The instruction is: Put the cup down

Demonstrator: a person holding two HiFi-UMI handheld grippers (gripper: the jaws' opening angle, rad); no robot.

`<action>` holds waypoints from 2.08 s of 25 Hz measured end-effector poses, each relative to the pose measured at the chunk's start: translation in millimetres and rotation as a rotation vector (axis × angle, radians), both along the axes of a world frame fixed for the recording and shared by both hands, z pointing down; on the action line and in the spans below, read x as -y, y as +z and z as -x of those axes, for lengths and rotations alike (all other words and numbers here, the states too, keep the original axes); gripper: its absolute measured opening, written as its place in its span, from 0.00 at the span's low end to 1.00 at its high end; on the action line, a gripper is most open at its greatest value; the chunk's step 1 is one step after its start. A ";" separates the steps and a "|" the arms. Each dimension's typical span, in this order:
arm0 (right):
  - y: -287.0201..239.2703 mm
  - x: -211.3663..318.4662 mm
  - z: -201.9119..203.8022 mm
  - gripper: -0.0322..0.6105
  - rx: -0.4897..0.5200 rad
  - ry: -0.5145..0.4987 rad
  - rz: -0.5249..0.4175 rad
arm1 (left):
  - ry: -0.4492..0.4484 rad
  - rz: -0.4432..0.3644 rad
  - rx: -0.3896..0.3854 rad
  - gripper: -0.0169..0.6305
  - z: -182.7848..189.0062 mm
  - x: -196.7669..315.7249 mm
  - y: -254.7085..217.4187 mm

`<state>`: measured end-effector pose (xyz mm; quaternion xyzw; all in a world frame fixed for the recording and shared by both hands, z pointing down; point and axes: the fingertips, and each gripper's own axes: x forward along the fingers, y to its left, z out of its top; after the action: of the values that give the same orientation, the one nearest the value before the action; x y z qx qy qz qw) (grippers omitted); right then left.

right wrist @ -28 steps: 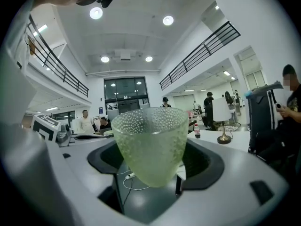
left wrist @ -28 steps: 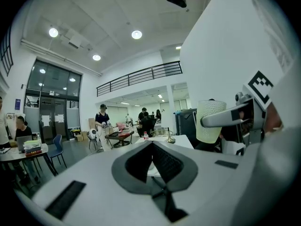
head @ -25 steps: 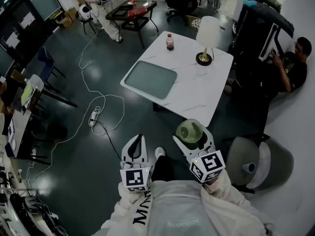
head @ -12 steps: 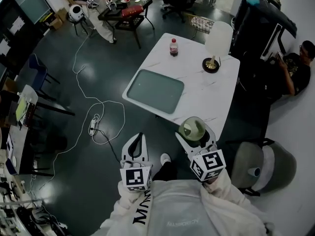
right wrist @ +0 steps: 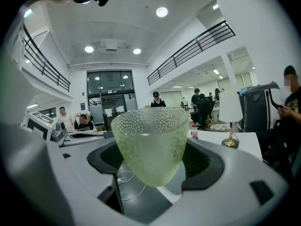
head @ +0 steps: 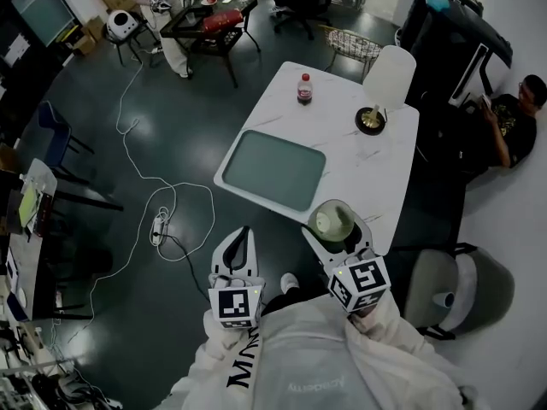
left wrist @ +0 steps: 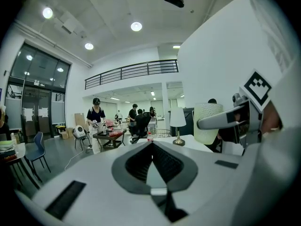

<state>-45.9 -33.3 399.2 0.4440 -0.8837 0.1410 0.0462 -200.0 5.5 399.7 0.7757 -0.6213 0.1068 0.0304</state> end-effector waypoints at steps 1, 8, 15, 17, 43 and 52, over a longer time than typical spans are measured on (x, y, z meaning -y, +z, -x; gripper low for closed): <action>0.9 1.6 2.0 0.63 -0.002 0.000 0.002 | 0.000 0.001 -0.003 0.04 2.1 2.1 0.8; 3.6 7.6 5.1 0.63 -0.027 0.026 0.001 | 0.013 0.016 -0.013 0.04 6.4 9.6 8.6; 6.0 18.1 4.7 0.63 -0.042 0.037 -0.010 | 0.008 0.016 -0.014 0.04 11.5 23.6 12.7; 5.0 22.0 2.2 0.63 -0.038 0.045 -0.013 | 0.016 0.017 -0.011 0.04 9.8 28.5 12.2; 20.9 88.0 0.7 0.63 -0.083 0.031 -0.070 | 0.044 0.059 0.010 0.04 1.8 95.1 37.6; 37.9 113.9 7.1 0.63 -0.085 0.027 -0.065 | 0.058 0.053 -0.005 0.04 -2.7 125.0 49.0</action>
<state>-53.0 -147.2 437.1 0.4626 -0.8790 0.0939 0.0673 -197.3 -119.5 448.8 0.7925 -0.5955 0.1222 0.0497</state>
